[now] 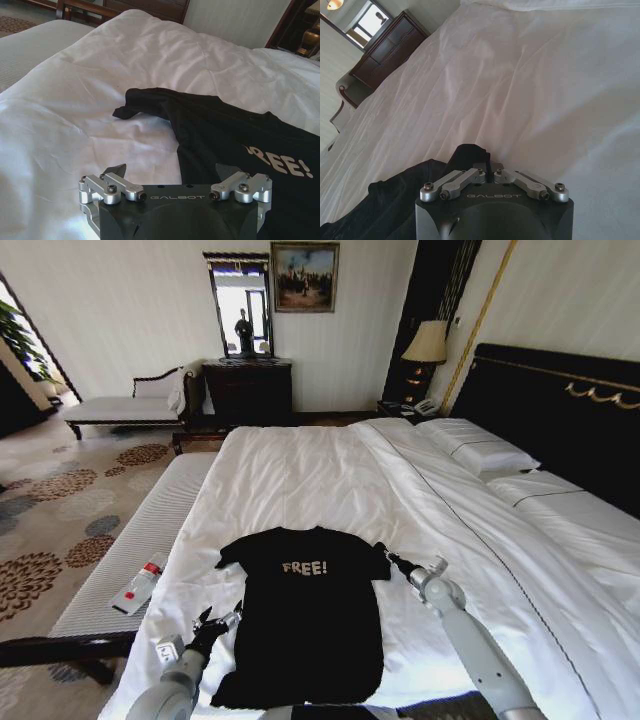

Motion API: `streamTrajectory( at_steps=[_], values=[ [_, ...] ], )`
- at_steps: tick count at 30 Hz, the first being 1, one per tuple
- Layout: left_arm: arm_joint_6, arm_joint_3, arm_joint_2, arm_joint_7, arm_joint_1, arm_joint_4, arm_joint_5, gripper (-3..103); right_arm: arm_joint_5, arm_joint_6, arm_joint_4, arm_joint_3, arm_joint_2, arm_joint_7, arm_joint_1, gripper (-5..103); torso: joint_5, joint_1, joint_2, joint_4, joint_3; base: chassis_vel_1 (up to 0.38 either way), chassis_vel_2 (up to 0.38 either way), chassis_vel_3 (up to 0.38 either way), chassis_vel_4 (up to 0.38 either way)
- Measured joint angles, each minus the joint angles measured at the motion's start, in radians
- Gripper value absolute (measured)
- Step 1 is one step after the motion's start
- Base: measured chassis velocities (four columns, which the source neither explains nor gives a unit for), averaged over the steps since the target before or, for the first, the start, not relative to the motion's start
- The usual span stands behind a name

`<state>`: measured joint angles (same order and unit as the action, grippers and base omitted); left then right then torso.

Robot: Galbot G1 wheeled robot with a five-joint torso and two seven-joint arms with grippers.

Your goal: Fold the clothes on the bed.

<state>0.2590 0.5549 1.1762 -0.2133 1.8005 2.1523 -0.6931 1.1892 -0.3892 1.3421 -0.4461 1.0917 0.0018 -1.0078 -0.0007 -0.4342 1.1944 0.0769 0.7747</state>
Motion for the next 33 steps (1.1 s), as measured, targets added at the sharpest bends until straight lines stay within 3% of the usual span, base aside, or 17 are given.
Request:
streamTrajectory(
  at_steps=[2,17,25,33],
  values=[
    [0.000,0.001,0.000,-0.001,0.000,0.002,-0.001,100,0.001,0.000,0.002,-0.004,-0.004,0.002,-0.002,1,0.0000,0.000,0.000,-0.0001,0.000,0.000,0.000,0.000,0.000],
    [0.001,0.002,0.001,-0.011,-0.007,0.011,-0.015,100,0.022,-0.006,0.161,-0.063,-0.048,0.068,-0.092,0,0.0001,0.000,0.000,0.0003,0.000,0.000,0.000,0.000,0.000],
    [0.003,0.002,0.000,-0.014,-0.009,0.026,-0.020,100,-0.120,-0.028,0.334,0.065,-0.042,0.118,-0.096,0,-0.0001,0.000,0.000,0.0001,0.000,0.000,0.000,0.000,0.000],
    [0.003,0.036,0.003,-0.006,0.019,0.038,-0.024,100,-0.099,-0.055,0.361,0.191,-0.031,0.176,-0.007,0,-0.0002,0.000,0.000,-0.0001,0.000,0.000,0.000,0.000,0.000]
  ],
)
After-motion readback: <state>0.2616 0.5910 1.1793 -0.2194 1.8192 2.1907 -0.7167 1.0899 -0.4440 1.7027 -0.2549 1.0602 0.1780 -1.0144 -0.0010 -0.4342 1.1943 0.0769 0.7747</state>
